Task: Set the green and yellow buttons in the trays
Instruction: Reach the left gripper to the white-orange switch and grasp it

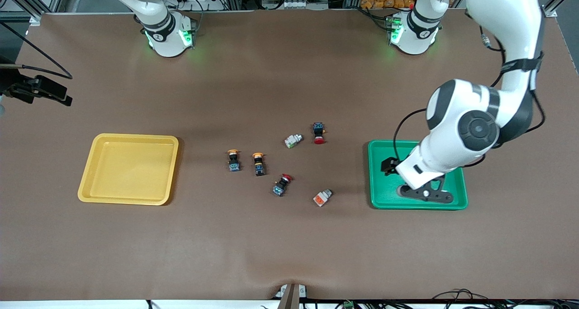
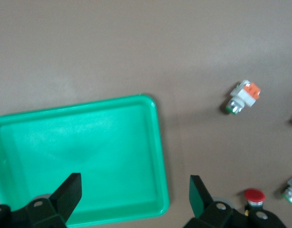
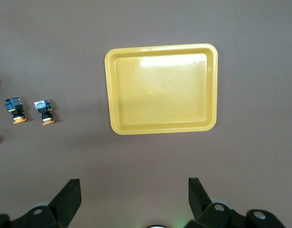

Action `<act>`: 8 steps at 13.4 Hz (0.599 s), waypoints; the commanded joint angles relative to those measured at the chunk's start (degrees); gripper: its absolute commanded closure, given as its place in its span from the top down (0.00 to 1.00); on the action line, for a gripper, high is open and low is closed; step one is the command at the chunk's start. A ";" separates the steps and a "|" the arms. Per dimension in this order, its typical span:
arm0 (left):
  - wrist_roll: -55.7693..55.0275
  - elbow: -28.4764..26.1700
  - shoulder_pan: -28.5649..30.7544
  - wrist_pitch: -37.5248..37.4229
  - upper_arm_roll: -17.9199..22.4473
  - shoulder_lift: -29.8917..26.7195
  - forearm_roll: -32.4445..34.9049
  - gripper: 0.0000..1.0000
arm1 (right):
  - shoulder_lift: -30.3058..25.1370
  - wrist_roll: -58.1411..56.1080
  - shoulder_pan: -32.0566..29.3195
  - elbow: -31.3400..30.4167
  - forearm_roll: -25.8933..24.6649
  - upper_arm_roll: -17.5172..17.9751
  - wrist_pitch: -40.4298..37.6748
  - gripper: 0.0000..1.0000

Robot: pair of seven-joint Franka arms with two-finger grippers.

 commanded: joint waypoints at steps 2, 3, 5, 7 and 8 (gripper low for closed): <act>0.77 2.24 -1.34 8.17 0.08 4.51 0.45 1.00 | 0.97 -0.29 1.92 1.25 0.62 -0.18 0.65 1.00; 0.60 2.24 -2.83 10.99 0.16 5.92 0.45 1.00 | 0.96 -0.29 2.36 1.25 0.09 -0.19 0.74 1.00; -0.46 2.33 -4.16 15.74 0.16 7.86 0.19 1.00 | 1.40 -0.29 2.46 1.25 0.26 -0.19 1.26 1.00; -0.20 2.33 -5.39 18.65 0.16 9.00 0.10 1.00 | 1.49 -0.29 2.46 1.25 0.61 -0.19 1.35 1.00; 0.06 2.24 -5.91 21.01 0.16 9.79 0.19 1.00 | 1.49 -0.21 2.54 1.25 0.70 -0.10 1.70 1.00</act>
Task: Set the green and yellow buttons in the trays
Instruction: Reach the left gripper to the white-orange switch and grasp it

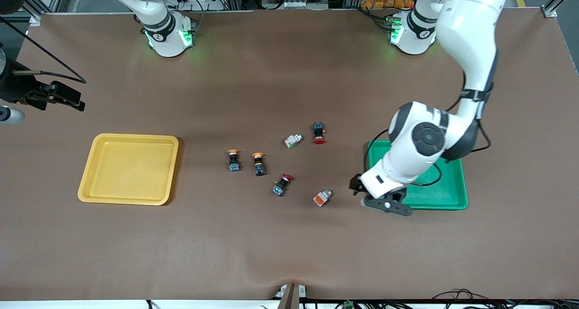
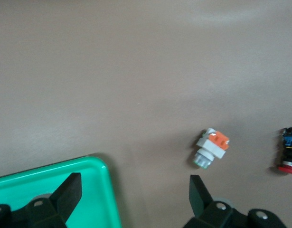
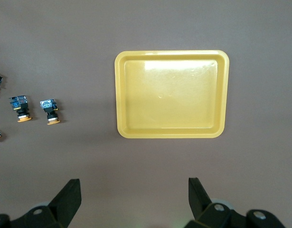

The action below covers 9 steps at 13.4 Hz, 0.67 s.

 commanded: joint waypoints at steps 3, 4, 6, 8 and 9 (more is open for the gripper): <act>-1.16 1.72 -4.39 12.07 0.30 6.24 -0.07 1.00 | 0.52 -0.17 1.16 1.29 0.38 -0.16 0.28 1.00; -2.73 1.28 -4.84 14.70 0.38 7.04 0.01 1.00 | 0.52 -0.17 1.16 1.38 0.03 -0.24 0.28 1.00; -4.33 0.40 -4.84 17.62 0.30 8.96 -0.16 1.00 | 0.61 -0.17 0.72 2.08 0.29 -0.25 0.37 1.00; -4.42 0.31 -5.10 19.99 0.30 10.38 -0.08 1.00 | 0.61 0.01 0.89 2.00 0.73 -0.25 1.16 1.00; -4.59 0.14 -5.97 21.22 0.30 10.99 -0.25 1.00 | 0.61 0.10 1.07 2.08 0.73 -0.25 1.16 1.00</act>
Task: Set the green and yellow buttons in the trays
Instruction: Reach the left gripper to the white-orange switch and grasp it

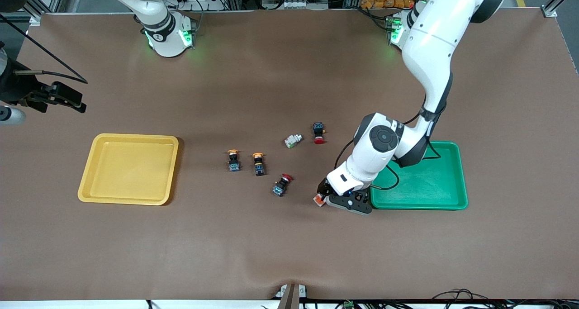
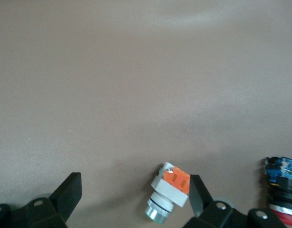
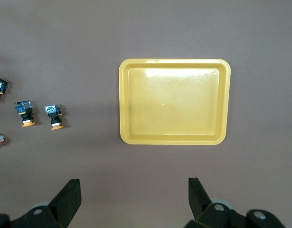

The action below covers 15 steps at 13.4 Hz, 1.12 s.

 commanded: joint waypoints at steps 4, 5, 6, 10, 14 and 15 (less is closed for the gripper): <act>-3.88 0.20 -2.39 3.30 0.30 3.37 -0.07 1.00 | 0.54 0.36 0.72 1.43 0.72 -0.04 -0.22 1.00; -4.14 0.20 -3.35 3.30 0.38 3.72 -0.16 1.00 | 0.46 0.45 0.81 1.43 0.72 -0.04 -0.22 1.00; -4.23 0.20 -4.14 3.38 0.38 4.25 -0.16 1.00 | 0.54 0.45 0.90 1.43 0.63 -0.04 -0.13 1.00; -3.27 -0.85 -3.80 3.74 0.56 5.04 0.71 0.96 | 0.54 0.36 0.90 1.43 0.63 -0.04 -0.13 1.00; -1.42 -0.76 -3.01 4.26 0.82 5.84 4.32 0.00 | 1.42 0.62 2.73 1.34 0.63 -0.04 2.14 1.00; -1.33 -0.68 -3.01 4.26 0.82 5.58 4.32 0.00 | 2.38 0.62 4.13 1.34 0.54 -0.04 2.59 1.00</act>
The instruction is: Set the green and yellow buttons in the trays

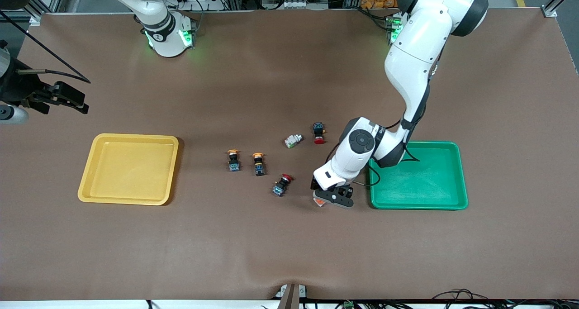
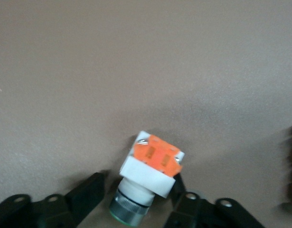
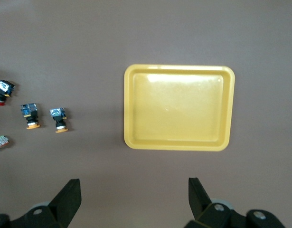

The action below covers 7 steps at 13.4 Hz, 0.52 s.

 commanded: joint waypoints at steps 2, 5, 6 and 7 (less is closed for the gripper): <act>0.44 0.23 0.43 0.73 0.18 -0.71 1.54 0.00 | 5.07 0.59 4.63 0.89 0.37 -0.22 1.09 1.00; 0.52 -0.03 1.31 -2.75 0.18 -4.04 1.63 0.00 | 10.61 0.68 7.27 0.19 0.54 -0.22 1.97 1.00; 0.44 -0.04 1.31 -6.96 0.26 -5.71 1.54 0.00 | 12.63 0.68 9.02 0.19 0.55 -0.22 2.15 1.00; 0.44 -0.30 2.01 -9.70 0.35 -7.21 1.54 0.00 | 14.91 0.77 10.26 0.19 0.55 -0.22 2.93 1.00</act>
